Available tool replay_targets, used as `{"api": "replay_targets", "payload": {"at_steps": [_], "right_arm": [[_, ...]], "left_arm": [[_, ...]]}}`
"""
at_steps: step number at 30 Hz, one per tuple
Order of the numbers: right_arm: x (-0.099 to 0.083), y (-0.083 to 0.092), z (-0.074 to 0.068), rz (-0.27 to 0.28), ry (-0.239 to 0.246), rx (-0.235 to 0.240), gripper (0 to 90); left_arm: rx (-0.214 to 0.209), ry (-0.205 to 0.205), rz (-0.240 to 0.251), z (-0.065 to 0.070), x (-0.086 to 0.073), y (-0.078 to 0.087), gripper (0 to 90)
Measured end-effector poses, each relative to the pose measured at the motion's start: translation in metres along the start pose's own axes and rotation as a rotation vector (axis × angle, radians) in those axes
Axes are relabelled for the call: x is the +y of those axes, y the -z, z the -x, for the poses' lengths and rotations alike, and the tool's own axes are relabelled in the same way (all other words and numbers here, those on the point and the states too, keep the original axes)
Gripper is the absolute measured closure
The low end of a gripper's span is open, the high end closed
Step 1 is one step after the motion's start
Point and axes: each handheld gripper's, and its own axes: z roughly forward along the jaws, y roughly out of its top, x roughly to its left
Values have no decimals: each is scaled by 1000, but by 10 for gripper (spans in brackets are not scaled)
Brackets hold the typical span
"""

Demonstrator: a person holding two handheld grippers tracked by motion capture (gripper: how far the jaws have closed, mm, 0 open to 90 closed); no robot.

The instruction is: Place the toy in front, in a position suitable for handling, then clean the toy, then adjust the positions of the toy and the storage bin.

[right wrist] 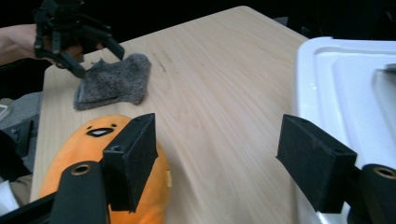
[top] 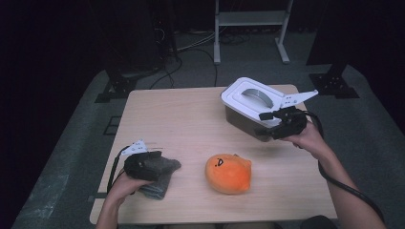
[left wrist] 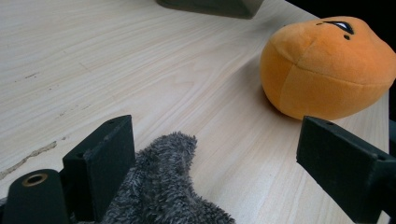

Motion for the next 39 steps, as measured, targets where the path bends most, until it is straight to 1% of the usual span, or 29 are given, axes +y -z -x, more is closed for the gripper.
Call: {"api": "replay_targets", "payload": {"at_steps": [2,8,12,13,15,17,20,22,24,27,29,31,34,39], "right_arm": [[1,3,4,4,-4,-10,269],[5,8,9,5,-7,-33,269],[5,10,12,2,-11,-40,270],[5,10,12,3,-11,-40,270],[5,9,13,1,-3,-46,270],[6,9,14,1,-5,-50,269],[10,9,18,5,-2,-61,270],[13,9,20,2,5,-71,270],[17,9,23,-3,8,-77,270],[22,8,28,-6,13,-98,277],[25,8,31,-2,23,-107,277],[28,7,34,-1,21,-114,276],[33,6,41,-3,20,-129,277],[40,2,53,-2,34,-153,282]], "left_arm": [[-1,-6,-5,0,0,-1,105],[-13,-23,-6,2,2,-3,105],[-14,-24,-9,3,3,-3,104],[-16,-21,-3,3,3,-3,104],[-17,-27,-7,3,3,-3,104],[-15,-32,-13,3,3,-3,104],[-19,-31,4,4,5,-3,103],[-22,-37,1,4,6,-4,102],[-25,-41,-4,4,6,-5,102],[-24,-36,2,2,5,-6,102],[-27,-33,4,1,5,-6,102],[-26,-37,0,1,5,-6,100],[-28,-34,4,1,5,-6,98],[-29,-39,6,3,6,-5,96]]}}
